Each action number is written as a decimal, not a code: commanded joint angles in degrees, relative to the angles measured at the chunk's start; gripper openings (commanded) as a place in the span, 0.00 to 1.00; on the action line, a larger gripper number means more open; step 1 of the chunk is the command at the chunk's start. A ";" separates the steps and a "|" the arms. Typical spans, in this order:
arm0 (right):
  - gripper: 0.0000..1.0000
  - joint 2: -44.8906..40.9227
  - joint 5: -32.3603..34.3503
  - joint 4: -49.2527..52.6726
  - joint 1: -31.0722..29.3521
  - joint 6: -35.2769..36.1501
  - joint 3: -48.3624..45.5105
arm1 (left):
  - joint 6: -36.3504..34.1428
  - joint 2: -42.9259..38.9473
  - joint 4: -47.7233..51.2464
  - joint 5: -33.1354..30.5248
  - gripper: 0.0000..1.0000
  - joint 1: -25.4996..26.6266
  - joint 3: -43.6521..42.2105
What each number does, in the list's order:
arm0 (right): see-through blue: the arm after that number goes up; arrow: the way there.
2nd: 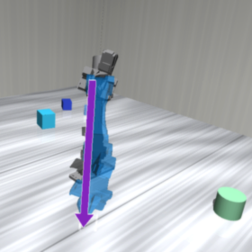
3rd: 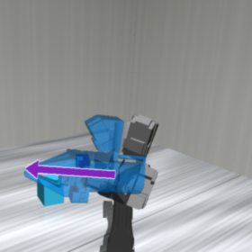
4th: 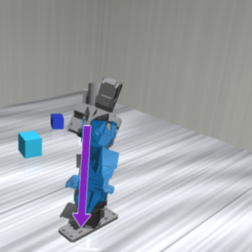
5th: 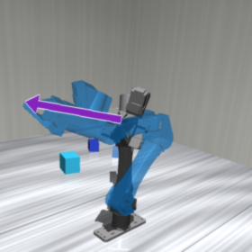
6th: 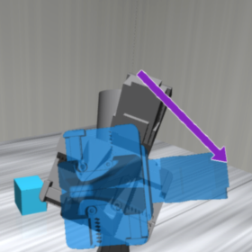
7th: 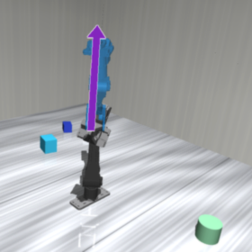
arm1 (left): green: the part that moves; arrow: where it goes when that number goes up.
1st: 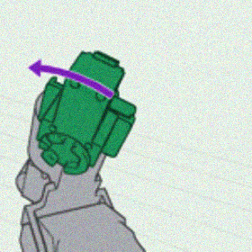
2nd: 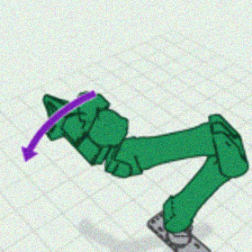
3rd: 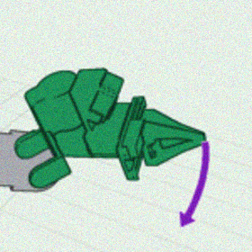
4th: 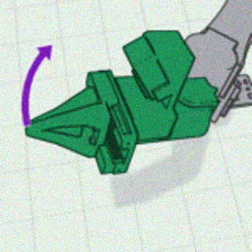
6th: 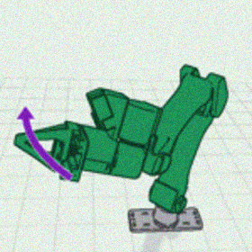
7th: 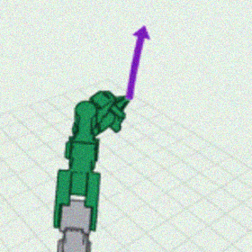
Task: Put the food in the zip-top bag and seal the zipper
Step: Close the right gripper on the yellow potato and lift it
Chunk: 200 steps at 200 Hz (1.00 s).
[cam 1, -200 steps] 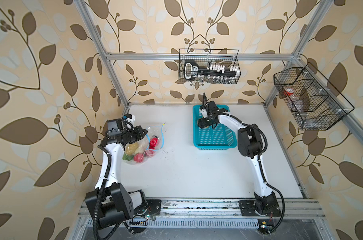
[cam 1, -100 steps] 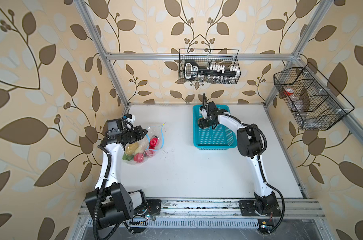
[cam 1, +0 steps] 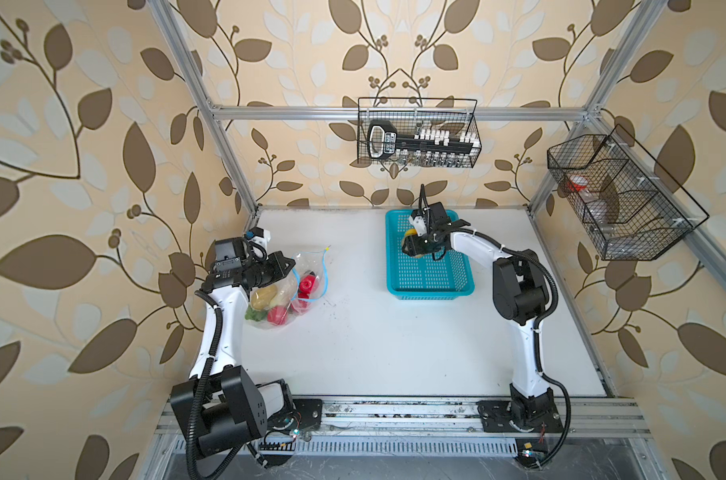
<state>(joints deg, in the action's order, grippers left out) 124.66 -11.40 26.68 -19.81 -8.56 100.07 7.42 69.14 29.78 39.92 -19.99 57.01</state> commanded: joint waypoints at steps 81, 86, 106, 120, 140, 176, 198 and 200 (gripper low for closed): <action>0.42 -11.59 -3.02 -8.25 -0.16 -7.61 -12.53 | -0.92 -0.96 -0.62 1.36 0.00 -0.93 0.55; 0.41 -11.94 -3.06 -8.66 -0.21 -8.05 -13.04 | -0.92 -1.00 -0.64 1.53 0.00 -0.93 0.62; 0.40 -13.46 -4.12 -10.66 -0.46 -9.66 -15.47 | -0.88 -1.27 -0.68 1.91 0.00 -0.93 0.64; 0.39 -14.31 -4.01 -10.94 -0.82 -10.06 -16.58 | -0.92 -1.55 -0.68 1.93 0.00 -0.93 0.58; 0.39 -15.94 -3.17 -11.80 -1.27 -10.91 -18.46 | -0.92 -1.91 -0.59 2.05 0.00 -0.93 0.55; 0.39 -20.64 -2.04 -16.27 -1.64 -14.10 -23.60 | -1.00 -2.42 -0.16 1.91 0.00 -1.02 0.90; 0.39 -23.30 -1.81 -17.23 -2.10 -15.28 -25.45 | -1.00 -2.79 -0.54 2.35 0.00 -1.02 0.55; 0.39 -23.49 -1.79 -17.33 -2.23 -15.38 -25.56 | -1.00 -2.83 -0.54 2.35 0.00 -1.02 0.55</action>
<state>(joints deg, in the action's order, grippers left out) 105.14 -13.82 12.93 -21.43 -21.71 76.36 7.42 68.38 29.80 40.49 -20.36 56.99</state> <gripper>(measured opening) 0.676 0.049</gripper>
